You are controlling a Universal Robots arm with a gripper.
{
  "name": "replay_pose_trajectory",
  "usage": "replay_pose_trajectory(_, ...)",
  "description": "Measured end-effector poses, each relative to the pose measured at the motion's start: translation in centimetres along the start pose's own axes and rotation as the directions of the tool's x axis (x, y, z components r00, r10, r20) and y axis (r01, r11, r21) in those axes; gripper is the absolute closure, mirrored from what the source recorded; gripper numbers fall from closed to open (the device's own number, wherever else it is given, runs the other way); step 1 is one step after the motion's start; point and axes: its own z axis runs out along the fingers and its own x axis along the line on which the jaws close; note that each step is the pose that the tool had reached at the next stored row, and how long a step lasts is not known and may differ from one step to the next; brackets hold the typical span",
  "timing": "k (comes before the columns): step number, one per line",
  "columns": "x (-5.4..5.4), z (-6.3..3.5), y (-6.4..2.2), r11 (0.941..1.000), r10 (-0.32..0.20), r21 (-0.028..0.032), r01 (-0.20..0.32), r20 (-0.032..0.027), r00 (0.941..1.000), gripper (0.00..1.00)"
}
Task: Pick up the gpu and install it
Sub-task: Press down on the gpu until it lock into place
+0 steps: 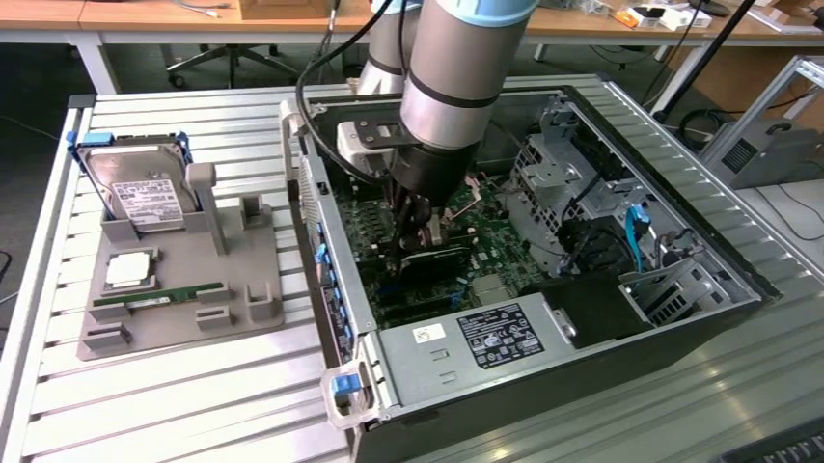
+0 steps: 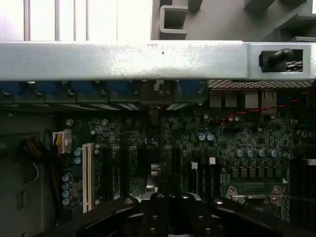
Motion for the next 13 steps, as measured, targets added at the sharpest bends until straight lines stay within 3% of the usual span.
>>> replay_pose_trajectory(13, 0.03, 0.25, 0.13, 1.0, 0.0, 0.0001, 0.0, 0.0002, 1.0, 0.89)
